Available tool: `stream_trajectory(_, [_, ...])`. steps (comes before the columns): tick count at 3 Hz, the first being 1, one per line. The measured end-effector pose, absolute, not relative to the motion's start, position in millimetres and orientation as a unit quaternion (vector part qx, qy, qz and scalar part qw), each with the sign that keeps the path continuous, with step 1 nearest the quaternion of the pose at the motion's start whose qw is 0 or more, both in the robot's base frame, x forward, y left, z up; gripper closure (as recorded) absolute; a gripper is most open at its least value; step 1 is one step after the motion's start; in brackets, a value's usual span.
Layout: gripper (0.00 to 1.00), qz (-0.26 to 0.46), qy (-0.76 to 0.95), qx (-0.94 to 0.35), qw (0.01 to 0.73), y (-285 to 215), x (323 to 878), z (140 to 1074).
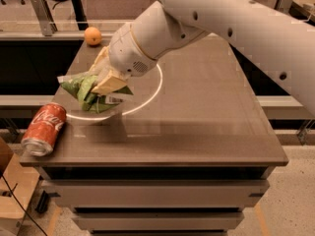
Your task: Move green jalapeno chip bag near coke can
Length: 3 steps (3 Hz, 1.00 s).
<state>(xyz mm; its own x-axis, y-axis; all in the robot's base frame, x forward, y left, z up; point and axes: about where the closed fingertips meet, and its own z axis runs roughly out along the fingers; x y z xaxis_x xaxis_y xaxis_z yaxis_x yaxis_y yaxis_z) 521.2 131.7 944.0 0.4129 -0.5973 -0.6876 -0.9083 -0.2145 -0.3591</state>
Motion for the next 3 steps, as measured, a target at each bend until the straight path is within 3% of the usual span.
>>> stream_trajectory(1, [0.15,0.197,0.524,-0.738,0.377,123.4,531.6,930.2])
stream_trajectory(2, [0.00,0.198,0.522,-0.739,0.377,125.5,530.3,930.8])
stream_trajectory(3, [0.00,0.198,0.522,-0.739,0.377,125.6,530.2,930.9])
